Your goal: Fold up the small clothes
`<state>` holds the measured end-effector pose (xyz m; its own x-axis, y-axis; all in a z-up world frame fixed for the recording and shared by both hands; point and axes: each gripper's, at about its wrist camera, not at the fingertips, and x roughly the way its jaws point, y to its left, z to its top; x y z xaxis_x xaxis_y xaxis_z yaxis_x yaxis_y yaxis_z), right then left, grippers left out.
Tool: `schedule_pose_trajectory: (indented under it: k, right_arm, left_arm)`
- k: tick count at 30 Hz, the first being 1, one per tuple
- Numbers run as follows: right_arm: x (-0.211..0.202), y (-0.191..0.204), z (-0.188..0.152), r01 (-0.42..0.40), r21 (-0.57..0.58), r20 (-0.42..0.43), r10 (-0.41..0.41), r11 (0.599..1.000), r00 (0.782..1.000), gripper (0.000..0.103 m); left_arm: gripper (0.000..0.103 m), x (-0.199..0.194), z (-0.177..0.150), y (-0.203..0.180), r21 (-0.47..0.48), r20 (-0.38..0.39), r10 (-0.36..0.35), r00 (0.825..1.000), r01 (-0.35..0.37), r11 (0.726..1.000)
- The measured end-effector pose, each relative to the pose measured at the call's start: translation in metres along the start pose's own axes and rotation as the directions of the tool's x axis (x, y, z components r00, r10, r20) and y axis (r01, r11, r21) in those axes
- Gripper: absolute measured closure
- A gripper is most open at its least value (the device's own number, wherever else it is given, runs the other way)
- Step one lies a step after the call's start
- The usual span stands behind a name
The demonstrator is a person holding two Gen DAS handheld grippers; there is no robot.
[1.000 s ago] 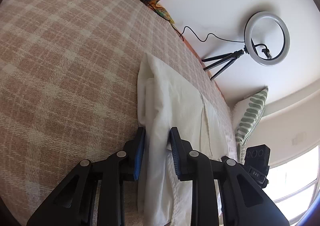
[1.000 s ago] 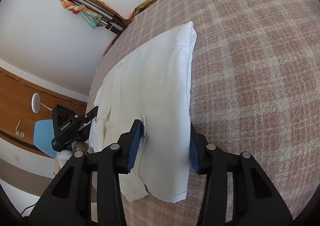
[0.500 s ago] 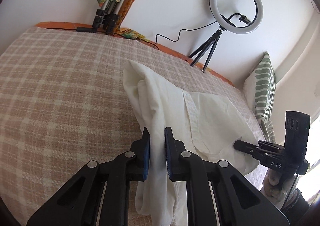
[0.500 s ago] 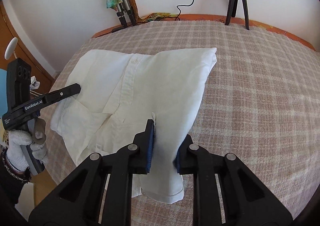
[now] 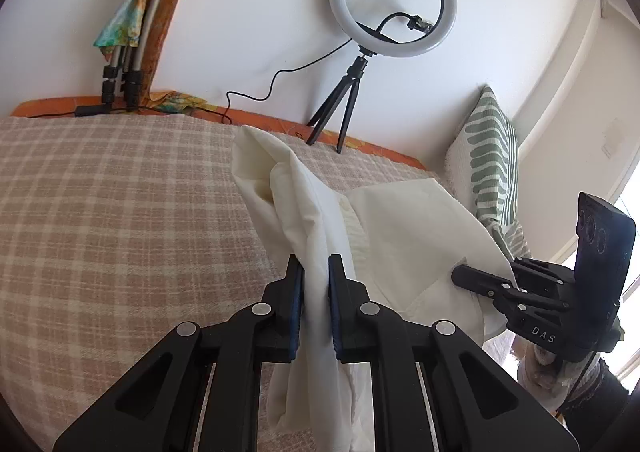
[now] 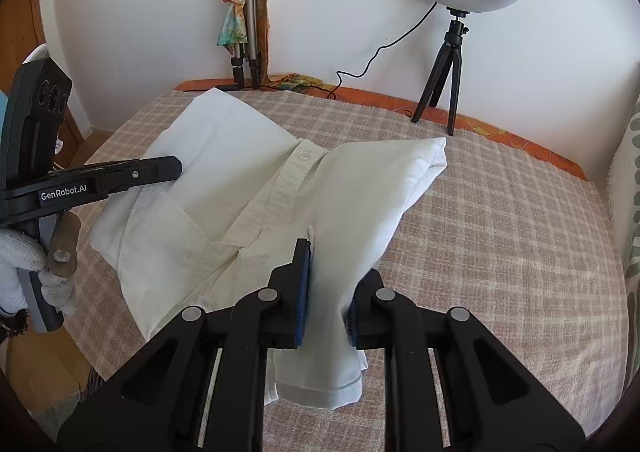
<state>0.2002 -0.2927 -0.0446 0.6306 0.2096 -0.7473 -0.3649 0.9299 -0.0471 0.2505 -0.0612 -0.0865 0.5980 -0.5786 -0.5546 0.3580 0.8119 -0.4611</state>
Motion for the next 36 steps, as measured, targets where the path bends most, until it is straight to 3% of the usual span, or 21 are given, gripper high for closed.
schedule_pose_trajectory:
  k: [12,20,27,36]
  right_arm:
    - [-0.013,-0.104,0.004,0.166,0.035,0.019,-0.167,0.986,0.986,0.087]
    - [-0.02,-0.172,0.02,0.28,0.051,0.042,-0.282,0.959,0.958,0.087]
    - [-0.009,-0.213,0.035,0.339,0.045,0.037,-0.341,0.94,0.939,0.088]
    - [0.029,-0.248,0.041,0.38,0.046,0.005,-0.38,0.924,0.925,0.088]
  left_arm:
    - [0.093,0.09,0.032,-0.08,0.064,-0.03,-0.081,0.996,0.083,0.994]
    - [0.093,0.14,0.051,-0.129,0.094,-0.017,-0.112,0.994,0.113,0.989]
    - [0.093,0.184,0.061,-0.162,0.134,-0.019,-0.1,0.995,0.102,0.986]
    - [0.093,0.225,0.064,-0.165,0.123,-0.038,-0.046,0.998,0.05,0.991]
